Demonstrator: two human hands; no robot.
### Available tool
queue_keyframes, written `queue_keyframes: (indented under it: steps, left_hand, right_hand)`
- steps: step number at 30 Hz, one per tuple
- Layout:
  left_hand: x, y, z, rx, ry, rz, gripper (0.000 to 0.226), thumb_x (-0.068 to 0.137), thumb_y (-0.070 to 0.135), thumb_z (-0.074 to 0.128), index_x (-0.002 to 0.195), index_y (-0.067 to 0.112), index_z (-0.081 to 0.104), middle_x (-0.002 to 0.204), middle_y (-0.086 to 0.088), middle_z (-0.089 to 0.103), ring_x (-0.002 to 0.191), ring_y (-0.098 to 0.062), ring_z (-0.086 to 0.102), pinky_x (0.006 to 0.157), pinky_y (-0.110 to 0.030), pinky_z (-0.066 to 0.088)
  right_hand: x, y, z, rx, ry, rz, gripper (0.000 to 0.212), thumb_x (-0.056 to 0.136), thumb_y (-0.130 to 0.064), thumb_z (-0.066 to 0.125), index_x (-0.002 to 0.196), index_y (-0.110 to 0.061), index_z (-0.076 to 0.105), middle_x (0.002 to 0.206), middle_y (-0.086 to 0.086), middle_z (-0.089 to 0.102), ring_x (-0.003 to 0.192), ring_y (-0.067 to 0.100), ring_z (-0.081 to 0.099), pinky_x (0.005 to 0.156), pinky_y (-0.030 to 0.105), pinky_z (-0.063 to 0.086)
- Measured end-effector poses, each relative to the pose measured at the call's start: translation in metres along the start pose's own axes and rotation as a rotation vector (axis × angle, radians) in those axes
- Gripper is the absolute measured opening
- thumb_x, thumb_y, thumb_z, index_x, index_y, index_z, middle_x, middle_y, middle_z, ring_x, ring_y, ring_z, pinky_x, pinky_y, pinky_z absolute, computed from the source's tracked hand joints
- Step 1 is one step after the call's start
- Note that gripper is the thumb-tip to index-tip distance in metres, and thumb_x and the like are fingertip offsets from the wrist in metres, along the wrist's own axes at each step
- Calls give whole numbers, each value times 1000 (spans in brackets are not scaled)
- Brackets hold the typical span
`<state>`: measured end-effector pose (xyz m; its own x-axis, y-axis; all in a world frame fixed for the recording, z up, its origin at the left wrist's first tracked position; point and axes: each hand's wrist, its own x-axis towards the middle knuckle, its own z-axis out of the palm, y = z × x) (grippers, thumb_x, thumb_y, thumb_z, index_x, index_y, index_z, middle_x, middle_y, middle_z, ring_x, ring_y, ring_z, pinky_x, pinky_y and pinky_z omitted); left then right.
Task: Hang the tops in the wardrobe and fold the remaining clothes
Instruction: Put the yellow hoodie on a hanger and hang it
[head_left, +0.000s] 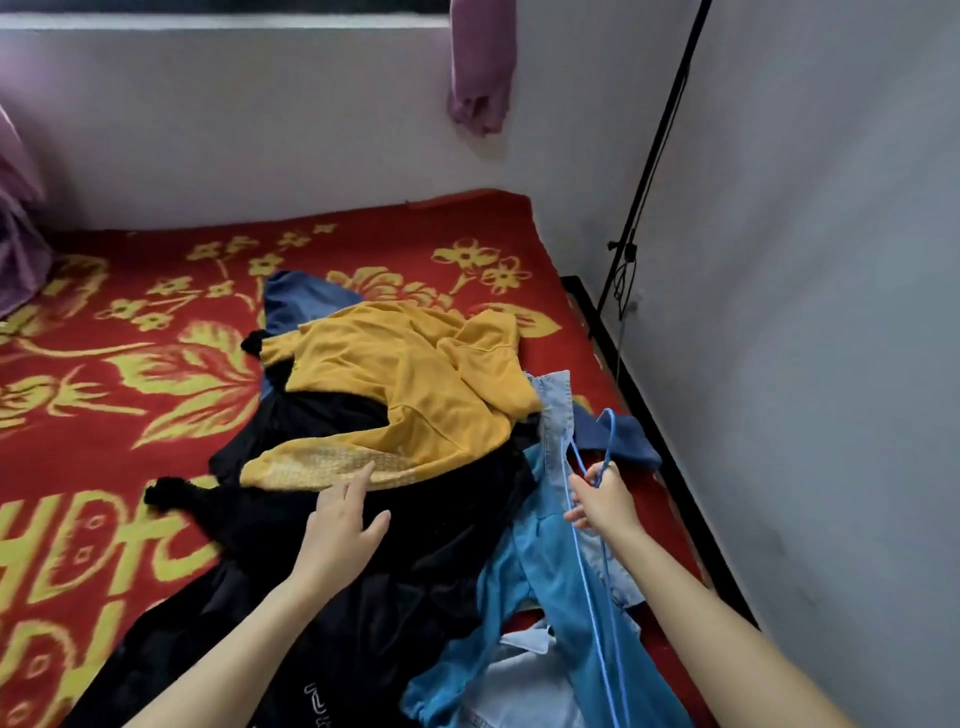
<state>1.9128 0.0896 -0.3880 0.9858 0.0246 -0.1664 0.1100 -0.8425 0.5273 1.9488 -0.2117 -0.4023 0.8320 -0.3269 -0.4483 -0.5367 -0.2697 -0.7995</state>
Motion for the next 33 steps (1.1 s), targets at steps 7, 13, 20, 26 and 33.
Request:
queue_keyframes:
  steps: [7,13,20,26,33]
  left_hand:
    - [43,1,20,-14,-20,-160,63,94,28,53,148,20,21,148,-2,33,135,-21,27,107,-40,29]
    - [87,-18,23,-148,64,-283,61,92,23,57,146,17,27,146,-3,37,135,-21,28,110,-37,25]
    - [110,-59,29,-65,87,-412,60,91,18,58,144,16,32,141,-9,43,129,-28,33,106,-43,29]
    - [105,-84,61,-88,60,-505,60,91,18,58,145,17,32,135,-6,46,128,-22,34,106,-42,31]
    - [97,-85,100,-90,-6,-489,55,90,19,59,141,15,39,135,-1,47,127,-18,36,107,-35,31]
  right_hand:
    - [107,-4,27,-189,7,-31,21,84,4,40,90,-13,29,73,9,55,54,27,65,45,28,49]
    - [178,11,67,-331,-34,-100,26,89,-10,56,96,-9,30,87,16,67,88,35,64,70,34,40]
    - [242,20,120,-328,-61,8,40,86,-20,65,97,-8,29,97,14,50,99,38,57,73,36,38]
    - [271,40,165,-303,-73,125,45,83,-20,71,101,-5,33,114,25,53,104,37,54,73,32,33]
    - [288,61,182,-327,26,175,52,78,-22,75,110,-1,40,114,22,55,106,40,54,80,38,39]
